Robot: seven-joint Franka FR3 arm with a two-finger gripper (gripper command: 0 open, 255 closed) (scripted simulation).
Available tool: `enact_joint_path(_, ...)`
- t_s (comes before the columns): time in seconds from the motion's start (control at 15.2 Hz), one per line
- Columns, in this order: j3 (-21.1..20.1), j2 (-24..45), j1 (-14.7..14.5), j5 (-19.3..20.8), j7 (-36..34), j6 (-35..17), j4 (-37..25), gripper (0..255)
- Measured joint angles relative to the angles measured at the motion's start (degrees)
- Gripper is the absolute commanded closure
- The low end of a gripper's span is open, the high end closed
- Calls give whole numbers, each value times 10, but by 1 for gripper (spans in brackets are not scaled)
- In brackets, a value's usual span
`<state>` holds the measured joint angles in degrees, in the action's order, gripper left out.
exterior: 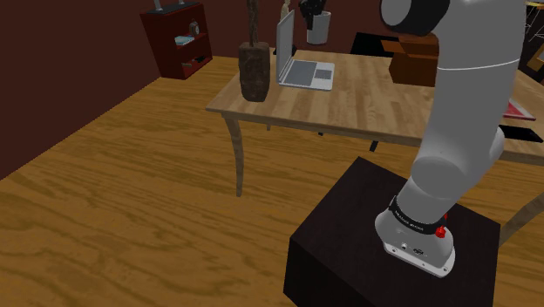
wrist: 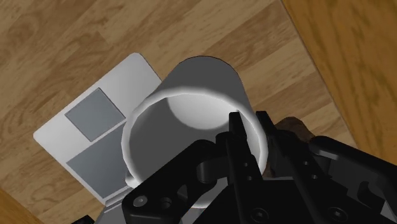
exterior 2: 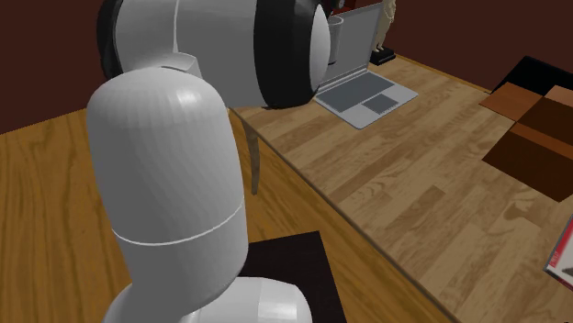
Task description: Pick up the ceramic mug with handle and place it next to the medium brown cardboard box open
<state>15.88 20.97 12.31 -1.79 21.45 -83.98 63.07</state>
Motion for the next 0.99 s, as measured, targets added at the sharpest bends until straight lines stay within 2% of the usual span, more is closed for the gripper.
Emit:
enact_joint_path(0.53,31,-72,48,11,85,-44,111,255)
enact_joint_path(0.99,63,-89,101,7,171,-56,135,255)
